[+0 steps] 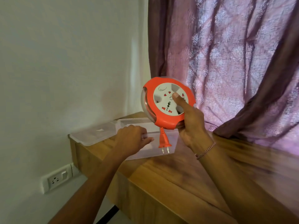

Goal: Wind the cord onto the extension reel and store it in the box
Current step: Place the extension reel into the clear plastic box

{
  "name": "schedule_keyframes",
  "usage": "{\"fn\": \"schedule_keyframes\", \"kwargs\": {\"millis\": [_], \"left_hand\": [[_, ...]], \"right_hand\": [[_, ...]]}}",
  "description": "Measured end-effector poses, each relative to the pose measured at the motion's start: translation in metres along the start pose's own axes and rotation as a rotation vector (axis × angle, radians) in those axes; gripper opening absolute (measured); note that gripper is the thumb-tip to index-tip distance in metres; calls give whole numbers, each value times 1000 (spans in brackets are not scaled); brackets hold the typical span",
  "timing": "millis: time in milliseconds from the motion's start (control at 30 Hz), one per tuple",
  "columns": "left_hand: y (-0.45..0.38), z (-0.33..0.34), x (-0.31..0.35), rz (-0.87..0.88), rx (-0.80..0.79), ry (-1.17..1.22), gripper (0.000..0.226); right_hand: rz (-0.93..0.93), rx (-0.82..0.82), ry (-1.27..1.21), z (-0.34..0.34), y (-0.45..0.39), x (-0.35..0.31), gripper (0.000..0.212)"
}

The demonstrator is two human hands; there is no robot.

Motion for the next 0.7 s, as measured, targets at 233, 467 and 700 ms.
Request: {"fn": "schedule_keyframes", "kwargs": {"millis": [233, 467, 700], "left_hand": [[-10, 23, 83, 193, -198, 345, 36], [-15, 32, 180, 418, -193, 503, 46], [-3, 38, 286, 582, -316, 569, 64]], "right_hand": [[-40, 75, 78, -63, 1, -50, 48], [-94, 222, 159, -146, 16, -106, 49], [-145, 339, 331, -219, 45, -171, 46]]}}
Point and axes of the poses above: each hand's wrist, its own y-axis away from the middle knuckle, its own z-axis out of the palm, x = y × z, the point moved 9 cm from there along -y, towards the middle knuckle, and after that the axes turned 4 degrees about -y, right-handed, at the moved point
